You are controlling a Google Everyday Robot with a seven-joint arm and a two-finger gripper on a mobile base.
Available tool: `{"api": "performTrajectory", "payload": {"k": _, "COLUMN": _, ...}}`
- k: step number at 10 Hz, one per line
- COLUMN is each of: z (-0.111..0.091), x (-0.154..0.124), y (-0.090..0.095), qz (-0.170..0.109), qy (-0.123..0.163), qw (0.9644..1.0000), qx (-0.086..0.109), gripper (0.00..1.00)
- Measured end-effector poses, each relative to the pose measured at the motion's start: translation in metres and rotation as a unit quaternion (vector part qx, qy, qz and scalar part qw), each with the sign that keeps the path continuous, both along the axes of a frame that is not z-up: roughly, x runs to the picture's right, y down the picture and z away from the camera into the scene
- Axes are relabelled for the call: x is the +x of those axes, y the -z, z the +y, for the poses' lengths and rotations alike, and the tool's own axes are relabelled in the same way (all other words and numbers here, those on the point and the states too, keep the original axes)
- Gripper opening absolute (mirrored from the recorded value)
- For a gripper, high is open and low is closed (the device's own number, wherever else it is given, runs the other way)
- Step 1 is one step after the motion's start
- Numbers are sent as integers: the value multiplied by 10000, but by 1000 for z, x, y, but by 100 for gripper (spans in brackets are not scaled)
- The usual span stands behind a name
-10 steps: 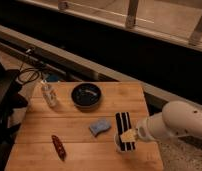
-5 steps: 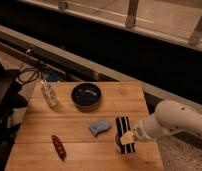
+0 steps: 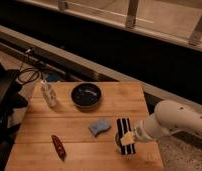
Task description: Place the eraser in the ceramic cup
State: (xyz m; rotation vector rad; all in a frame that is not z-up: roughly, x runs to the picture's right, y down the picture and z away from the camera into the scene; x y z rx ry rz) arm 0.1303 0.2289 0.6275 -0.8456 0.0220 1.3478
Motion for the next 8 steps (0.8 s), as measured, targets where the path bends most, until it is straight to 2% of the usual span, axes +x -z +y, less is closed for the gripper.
{"api": "performTrajectory", "payload": {"k": 4, "z": -12, "x": -7, "y": 10, "qz": -166, "qy": -52, "qw": 9996, "qx": 204, "gripper": 78}}
{"api": "performTrajectory", "payload": {"k": 7, "z": -13, "x": -6, "y": 7, "qz": -136, "qy": 34, "qw": 9997, "qx": 177, "gripper": 54}}
{"api": "performTrajectory", "payload": {"k": 8, "z": -12, "x": -4, "y": 8, "qz": -117, "qy": 52, "qw": 9998, "qx": 176, "gripper": 41}}
